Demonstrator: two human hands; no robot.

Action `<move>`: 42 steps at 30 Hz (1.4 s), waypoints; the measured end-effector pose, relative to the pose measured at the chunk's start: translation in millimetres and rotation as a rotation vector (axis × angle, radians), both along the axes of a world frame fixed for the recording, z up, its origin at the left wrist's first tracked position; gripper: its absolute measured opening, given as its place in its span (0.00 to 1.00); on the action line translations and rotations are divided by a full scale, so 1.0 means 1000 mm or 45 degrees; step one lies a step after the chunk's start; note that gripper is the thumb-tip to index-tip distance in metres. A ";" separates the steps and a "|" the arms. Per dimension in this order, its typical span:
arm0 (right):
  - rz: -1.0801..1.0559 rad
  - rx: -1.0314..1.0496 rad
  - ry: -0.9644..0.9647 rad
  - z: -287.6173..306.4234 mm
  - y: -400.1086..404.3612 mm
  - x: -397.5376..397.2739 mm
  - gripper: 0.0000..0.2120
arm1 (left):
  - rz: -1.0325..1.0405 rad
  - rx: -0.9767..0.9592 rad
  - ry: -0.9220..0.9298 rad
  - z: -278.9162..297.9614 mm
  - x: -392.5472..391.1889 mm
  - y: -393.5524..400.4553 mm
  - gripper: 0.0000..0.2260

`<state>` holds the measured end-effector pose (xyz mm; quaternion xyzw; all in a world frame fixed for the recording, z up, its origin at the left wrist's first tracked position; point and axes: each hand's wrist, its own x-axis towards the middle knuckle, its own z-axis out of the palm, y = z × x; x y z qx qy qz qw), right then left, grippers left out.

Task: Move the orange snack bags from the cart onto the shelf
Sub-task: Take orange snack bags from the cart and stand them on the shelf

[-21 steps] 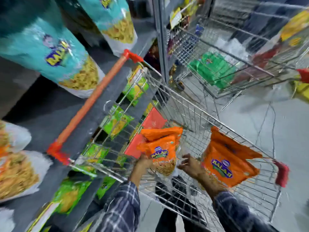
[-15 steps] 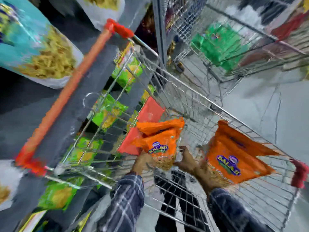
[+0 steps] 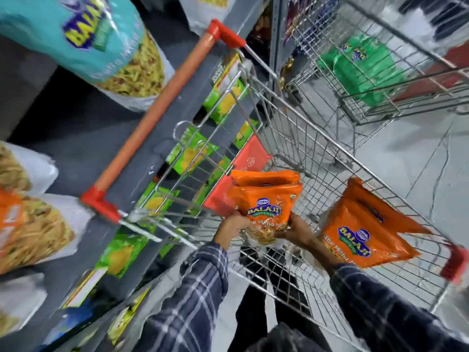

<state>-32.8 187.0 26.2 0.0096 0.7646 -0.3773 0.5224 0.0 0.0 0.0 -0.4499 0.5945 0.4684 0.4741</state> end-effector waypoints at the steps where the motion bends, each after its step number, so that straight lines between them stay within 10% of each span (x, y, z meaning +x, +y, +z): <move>1: 0.006 -0.049 0.065 0.016 0.001 0.005 0.31 | 0.005 -0.021 0.082 0.024 0.005 -0.002 0.29; 24: 0.193 -1.282 1.051 0.388 -0.184 0.065 0.17 | 0.518 -0.643 1.862 0.463 0.215 -0.143 0.16; 42: 0.528 -1.562 0.789 0.477 -0.445 0.156 0.10 | 1.249 -1.008 2.051 0.532 0.324 -0.305 0.22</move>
